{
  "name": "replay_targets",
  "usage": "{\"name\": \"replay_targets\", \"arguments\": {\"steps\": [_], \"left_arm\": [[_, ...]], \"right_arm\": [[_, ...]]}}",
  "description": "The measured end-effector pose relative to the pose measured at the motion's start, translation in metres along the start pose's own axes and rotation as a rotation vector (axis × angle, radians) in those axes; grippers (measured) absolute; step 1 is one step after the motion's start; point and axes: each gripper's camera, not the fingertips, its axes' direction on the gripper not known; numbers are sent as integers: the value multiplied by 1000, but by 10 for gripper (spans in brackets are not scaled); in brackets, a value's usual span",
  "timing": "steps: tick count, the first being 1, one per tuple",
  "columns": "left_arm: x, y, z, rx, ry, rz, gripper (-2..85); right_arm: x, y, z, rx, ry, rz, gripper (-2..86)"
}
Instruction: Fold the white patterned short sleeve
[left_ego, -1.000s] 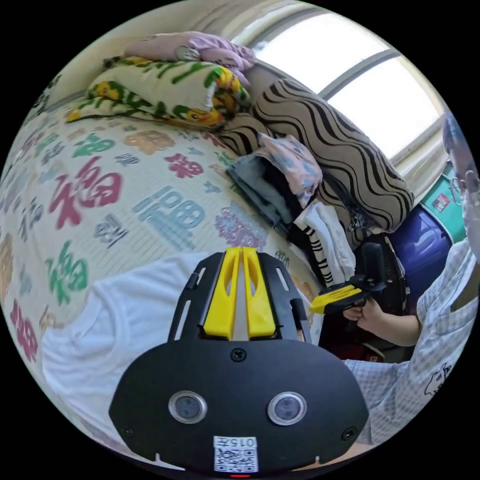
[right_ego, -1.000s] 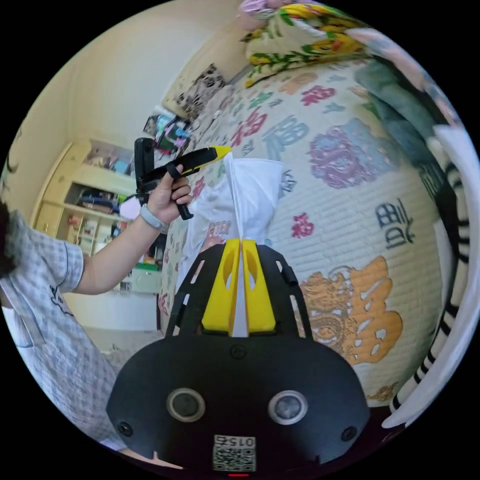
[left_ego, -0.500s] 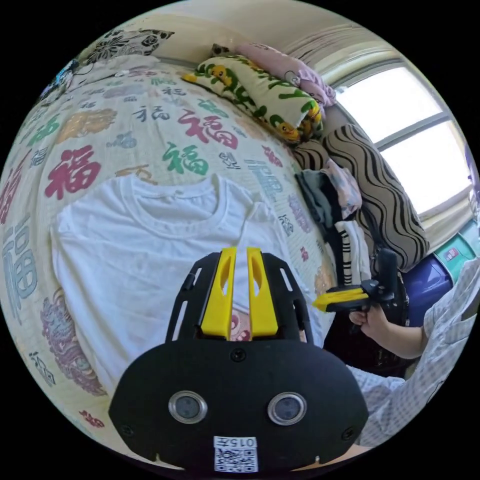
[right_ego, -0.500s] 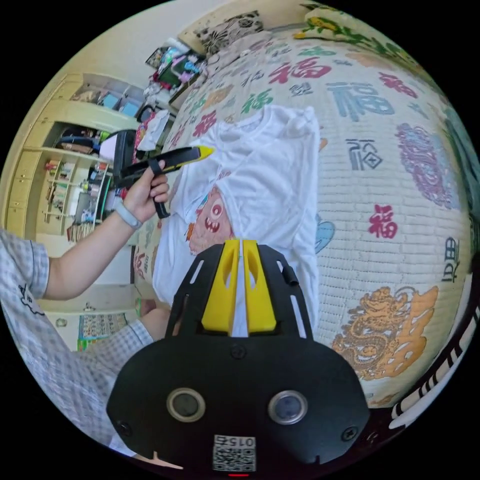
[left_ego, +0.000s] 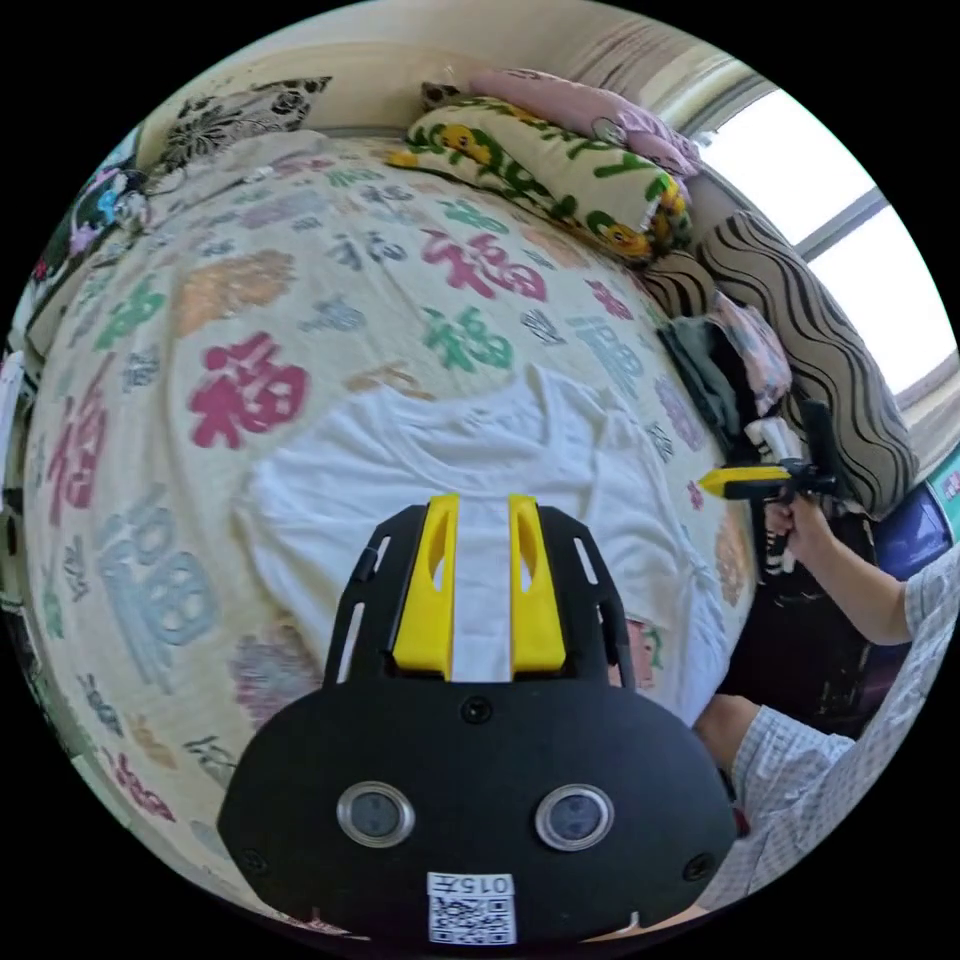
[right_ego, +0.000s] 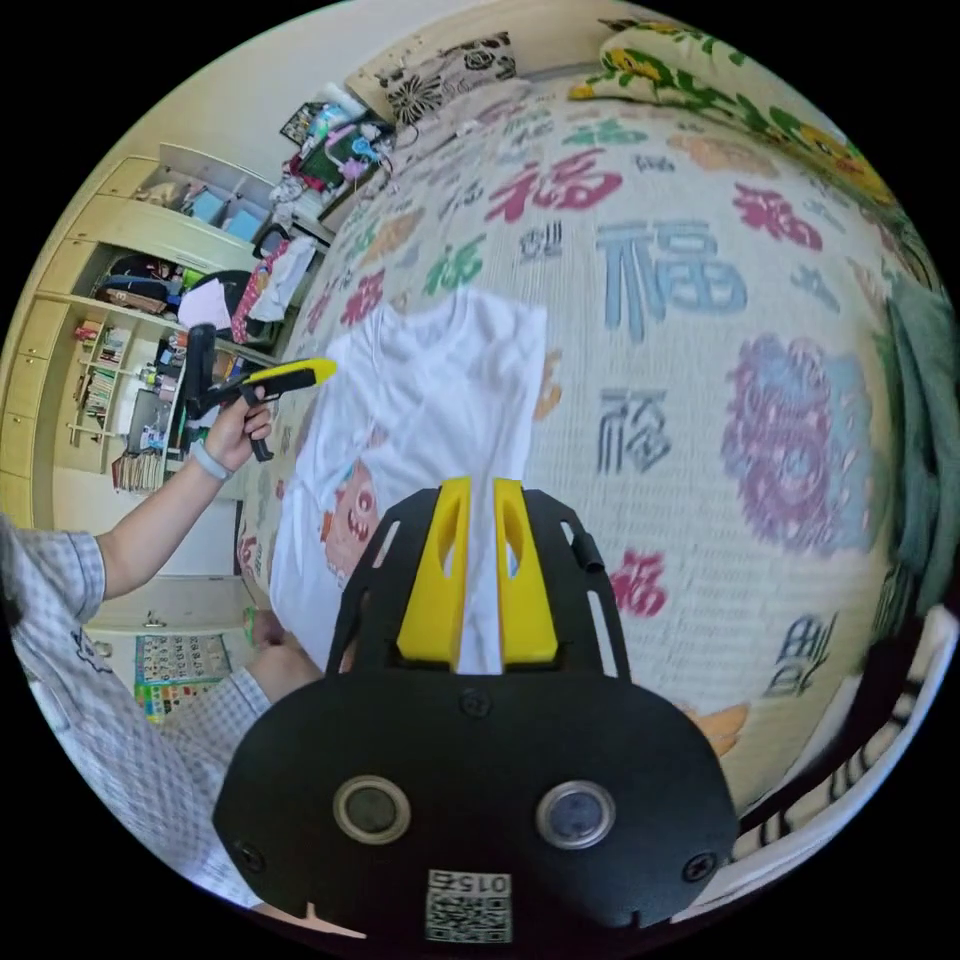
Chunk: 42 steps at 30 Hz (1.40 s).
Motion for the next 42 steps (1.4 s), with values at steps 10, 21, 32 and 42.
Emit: {"name": "replay_targets", "arguments": {"steps": [10, 21, 32, 42], "left_arm": [[-60, -93, 18, -261, -202, 66, 99], [-47, -125, -7, -361, -169, 175, -2], [-25, -186, -92, -192, -199, 88, -7], [-7, -154, -118, -171, -240, 48, -8]], "right_arm": [[8, -182, 76, -269, 26, -27, 103], [8, -231, 84, -323, 64, -20, -3], [-16, -312, 43, -225, 142, -5, -8], [-18, -298, 49, -154, 94, -46, 1]]}}
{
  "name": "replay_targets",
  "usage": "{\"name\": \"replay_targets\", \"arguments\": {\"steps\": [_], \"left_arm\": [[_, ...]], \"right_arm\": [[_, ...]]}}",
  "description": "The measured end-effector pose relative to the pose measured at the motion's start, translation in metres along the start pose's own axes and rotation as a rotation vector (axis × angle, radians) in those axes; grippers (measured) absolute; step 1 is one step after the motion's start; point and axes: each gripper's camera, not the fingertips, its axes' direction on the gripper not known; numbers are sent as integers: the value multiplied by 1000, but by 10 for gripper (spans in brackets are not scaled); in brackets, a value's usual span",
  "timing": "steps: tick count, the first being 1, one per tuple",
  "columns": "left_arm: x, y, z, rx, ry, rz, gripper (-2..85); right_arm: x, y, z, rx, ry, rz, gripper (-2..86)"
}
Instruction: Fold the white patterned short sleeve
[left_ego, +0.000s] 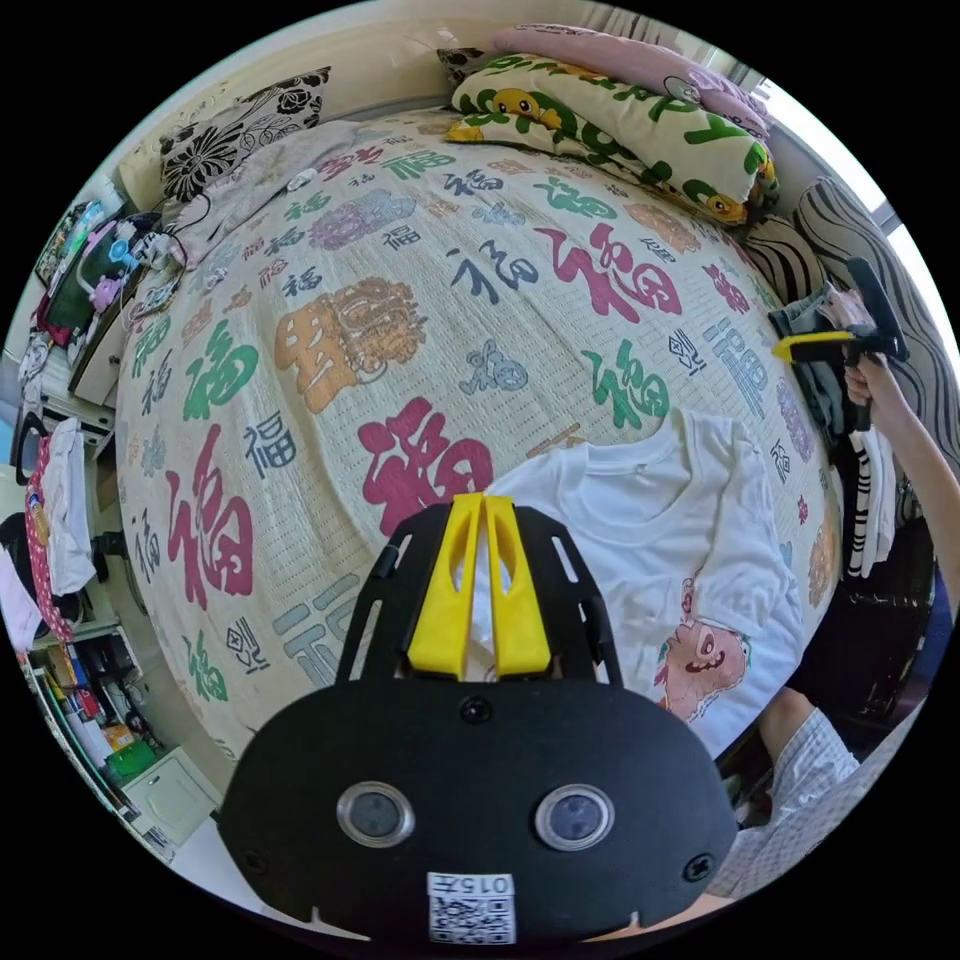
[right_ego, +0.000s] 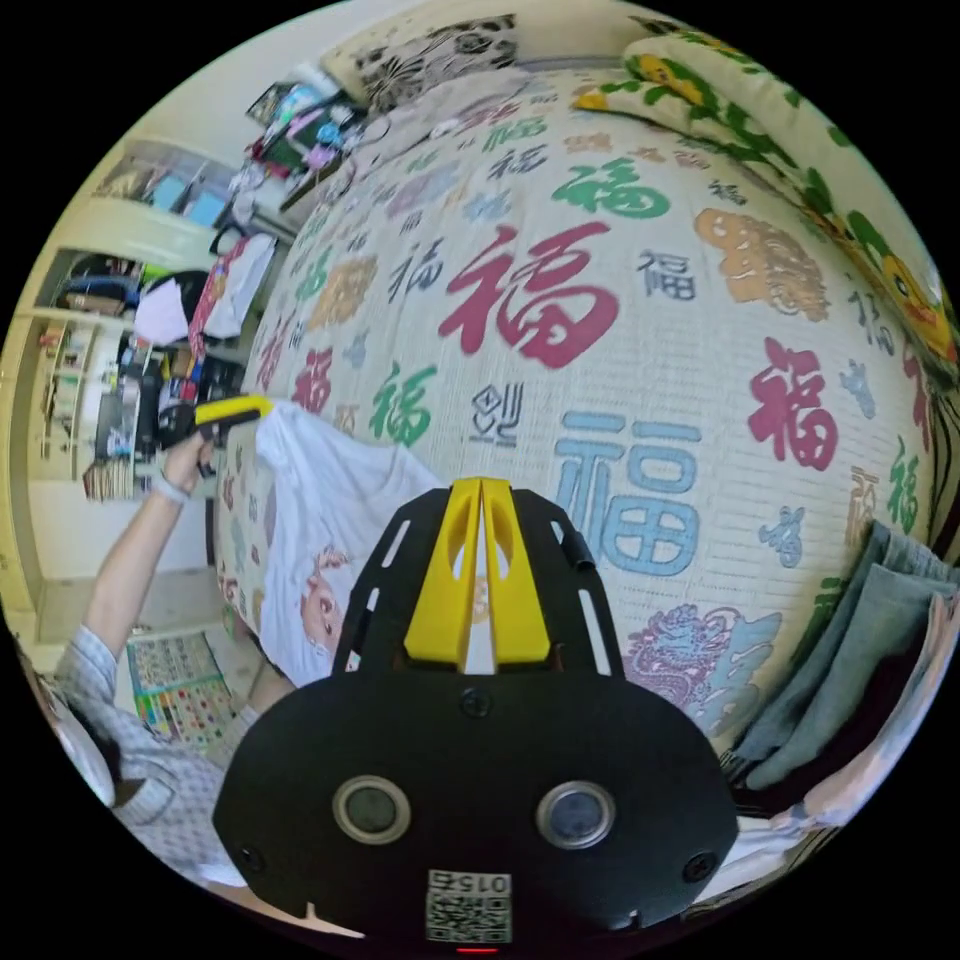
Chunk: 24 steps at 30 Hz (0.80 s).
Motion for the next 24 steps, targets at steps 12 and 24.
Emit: {"name": "replay_targets", "arguments": {"steps": [12, 24], "left_arm": [[18, 26, -31, 9, 65, -6, -7], [46, 46, -85, 21, 7, 34, -8]], "right_arm": [[-24, -12, 87, -181, 33, -10, 88], [-24, 16, 72, -170, -51, -59, 6]]}}
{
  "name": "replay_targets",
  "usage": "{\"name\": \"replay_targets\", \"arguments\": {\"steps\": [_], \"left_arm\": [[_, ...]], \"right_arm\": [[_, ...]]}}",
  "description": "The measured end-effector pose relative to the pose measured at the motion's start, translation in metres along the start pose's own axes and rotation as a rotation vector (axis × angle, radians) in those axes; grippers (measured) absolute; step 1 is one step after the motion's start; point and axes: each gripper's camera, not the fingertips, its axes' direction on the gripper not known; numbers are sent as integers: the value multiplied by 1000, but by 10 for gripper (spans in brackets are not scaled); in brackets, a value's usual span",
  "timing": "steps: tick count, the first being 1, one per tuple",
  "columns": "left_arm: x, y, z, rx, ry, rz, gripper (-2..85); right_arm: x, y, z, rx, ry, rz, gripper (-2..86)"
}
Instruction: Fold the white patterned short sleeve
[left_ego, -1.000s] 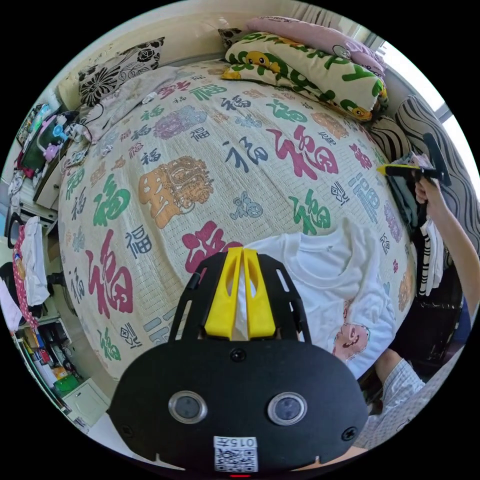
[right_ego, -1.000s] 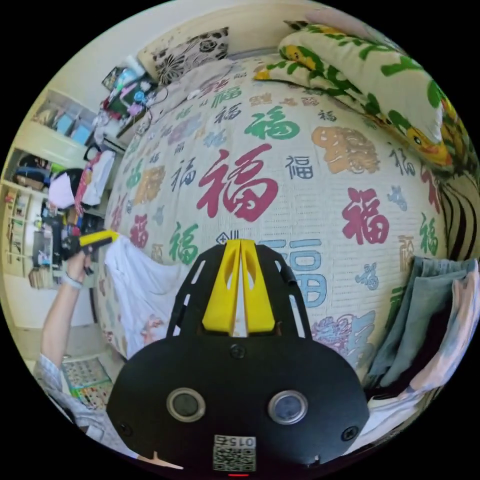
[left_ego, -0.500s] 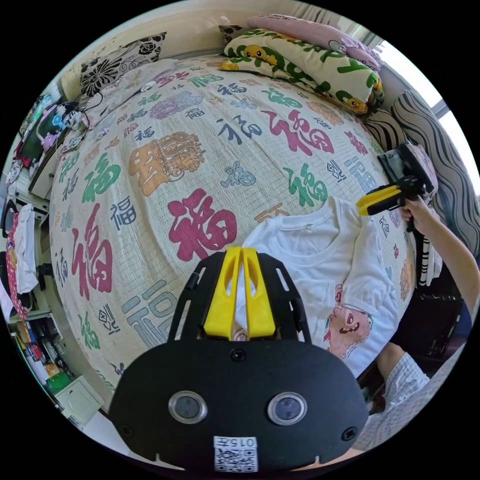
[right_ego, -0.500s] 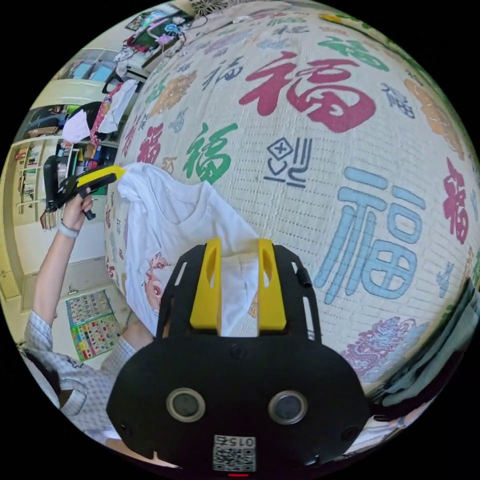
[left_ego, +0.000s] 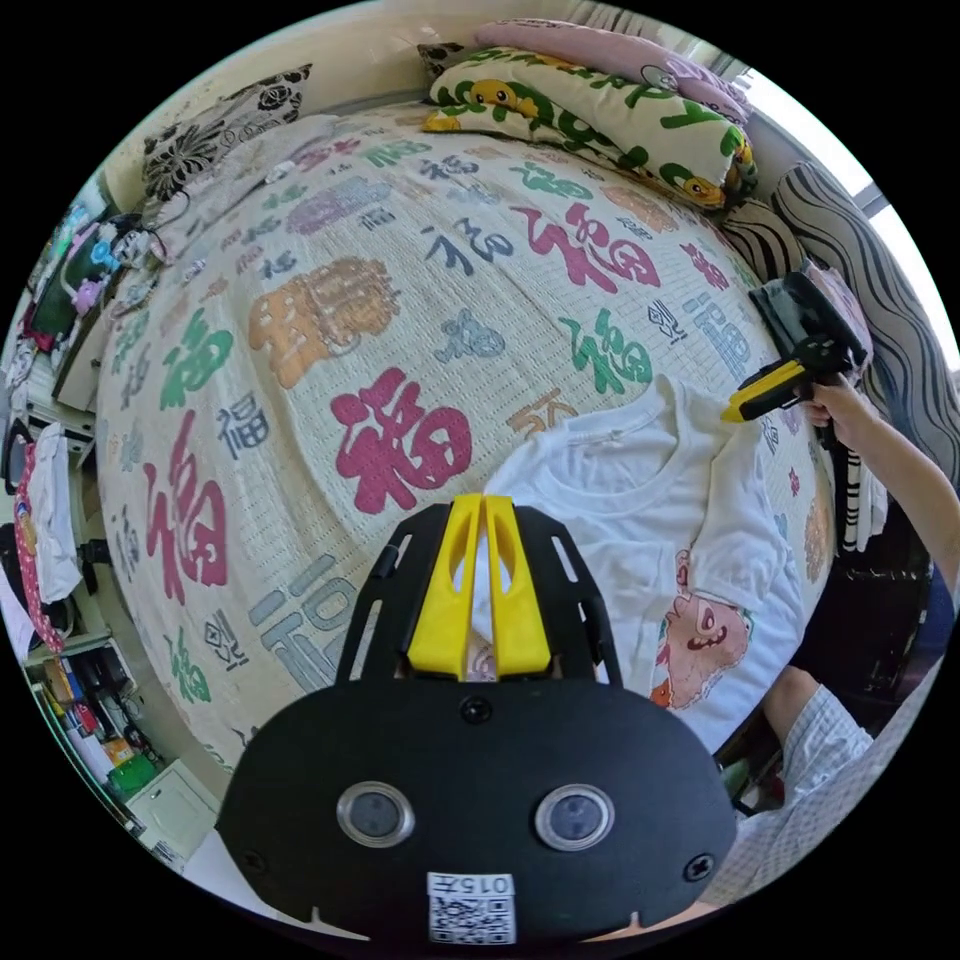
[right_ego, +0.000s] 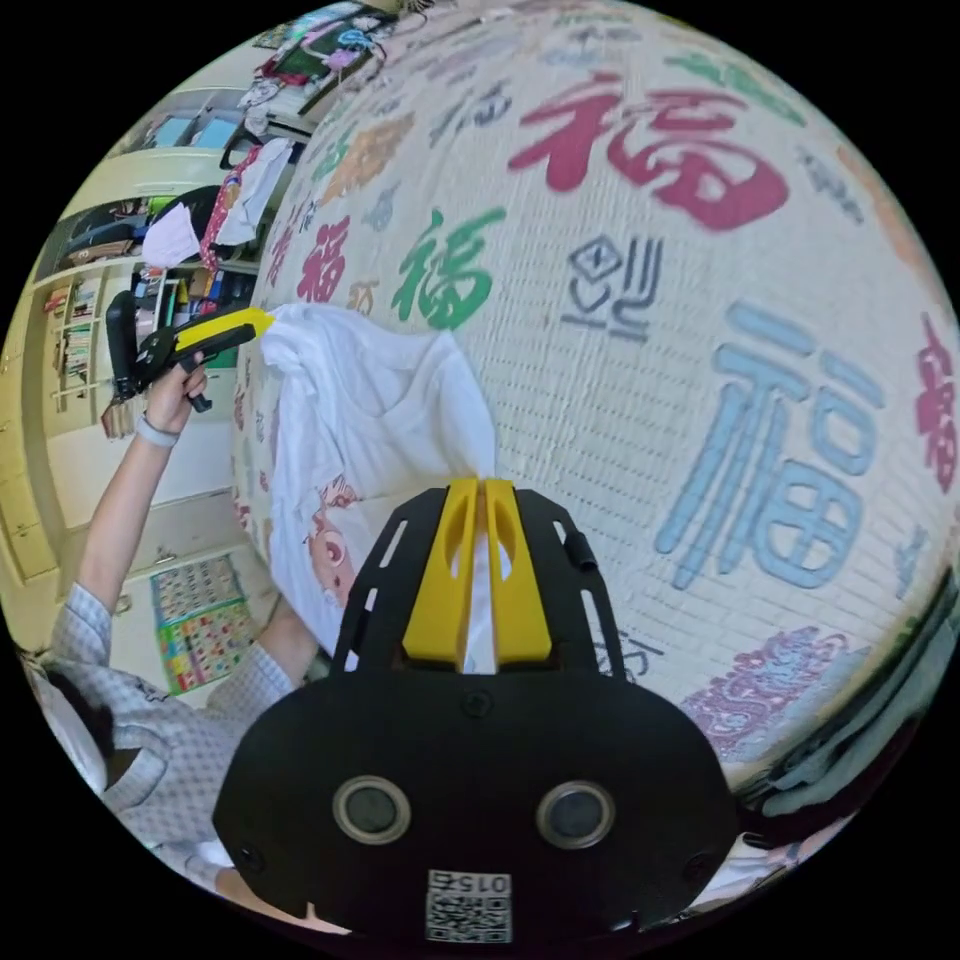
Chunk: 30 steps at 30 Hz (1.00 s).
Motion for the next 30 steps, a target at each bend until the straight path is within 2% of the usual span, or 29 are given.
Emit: {"name": "replay_targets", "arguments": {"steps": [5, 7, 10, 14, 17, 22, 26, 30], "left_arm": [[8, -11, -62, 134, -23, -7, -9], [13, -16, -77, 142, -51, 10, -9], [12, -18, -108, 254, -25, -58, -9], [19, -25, -123, 239, -105, -74, -9], [29, -12, -124, 207, -94, -30, -8], [42, 67, -137, 227, 26, 15, -7], [58, 181, -163, 257, 198, 3, -7], [107, 283, -177, 129, 300, 54, -7]], "right_arm": [[9, 17, -63, 161, 128, 43, -3], [13, 21, -75, 164, 99, 49, -3], [9, 27, -81, 188, 173, 40, -4], [11, 38, -94, 311, 135, 85, -3], [10, 55, -84, 299, 106, 63, -3], [5, 138, -68, 320, -102, -55, -3], [-11, 247, -42, 272, -252, -140, -2], [-37, 347, 11, 135, -334, -152, -2]]}}
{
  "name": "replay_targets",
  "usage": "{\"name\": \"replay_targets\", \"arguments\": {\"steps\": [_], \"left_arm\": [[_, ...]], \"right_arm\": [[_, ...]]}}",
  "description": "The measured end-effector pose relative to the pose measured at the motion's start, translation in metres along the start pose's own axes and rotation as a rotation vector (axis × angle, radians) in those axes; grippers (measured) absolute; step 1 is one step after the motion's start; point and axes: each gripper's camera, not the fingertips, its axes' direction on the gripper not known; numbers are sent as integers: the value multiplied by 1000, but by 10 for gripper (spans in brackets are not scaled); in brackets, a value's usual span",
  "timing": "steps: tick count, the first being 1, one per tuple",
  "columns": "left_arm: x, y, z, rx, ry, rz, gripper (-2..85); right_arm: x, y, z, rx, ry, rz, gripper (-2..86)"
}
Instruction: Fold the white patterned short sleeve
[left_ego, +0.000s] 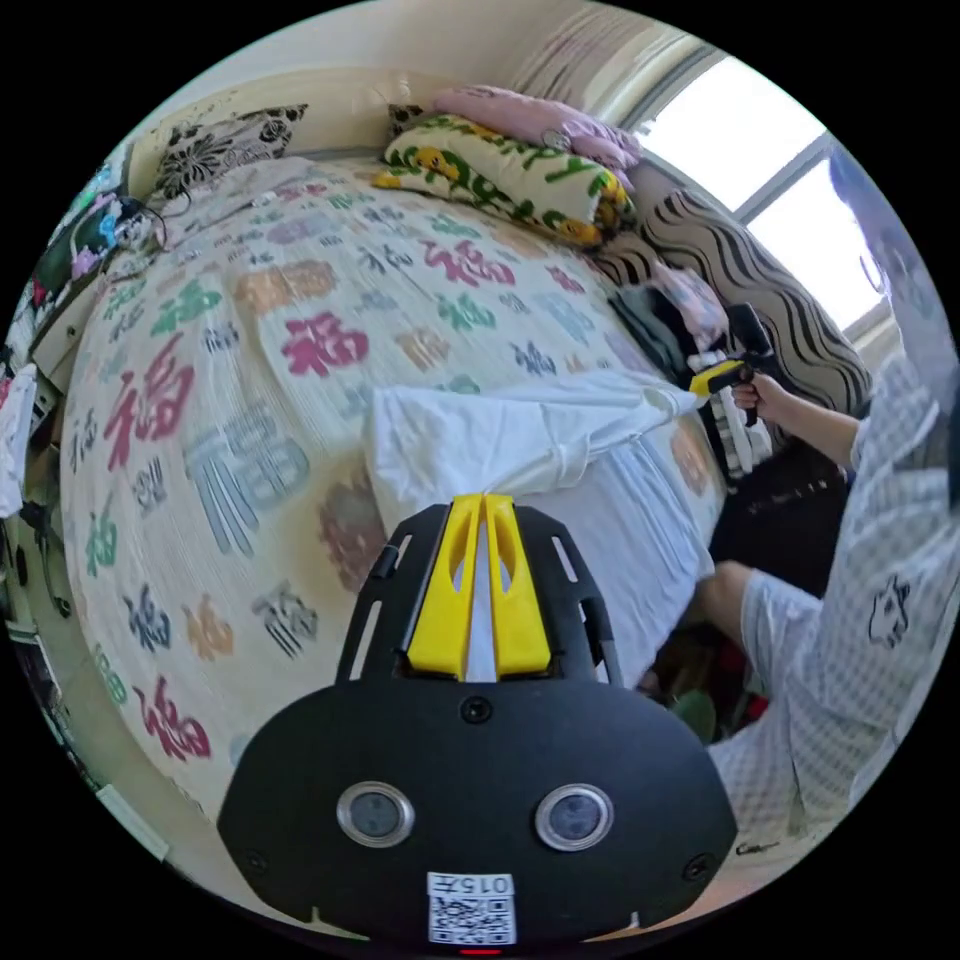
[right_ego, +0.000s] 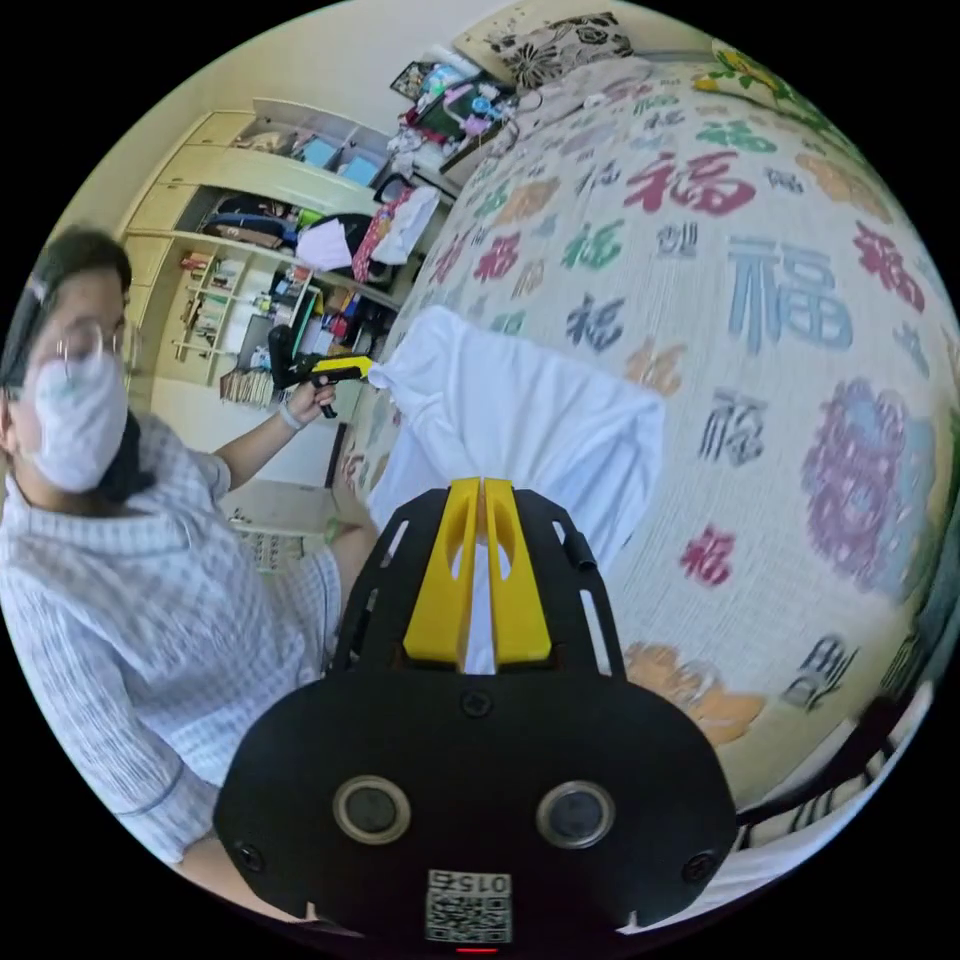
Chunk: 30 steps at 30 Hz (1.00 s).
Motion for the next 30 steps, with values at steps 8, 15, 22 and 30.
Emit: {"name": "replay_targets", "arguments": {"steps": [8, 15, 22, 30], "left_arm": [[96, 128, 26, -275, 12, -68, -7], [135, 188, 12, -266, -109, -73, -7], [157, 236, -7, -215, -153, -27, -8], [188, 268, -45, 140, -34, -147, -6]], "right_arm": [[-19, 133, 83, -197, 21, 29, -2], [-21, 198, 132, -223, 113, -15, 2], [-52, 239, 135, -38, 289, -70, 9], [-57, 247, 206, -46, 297, 34, -2]]}}
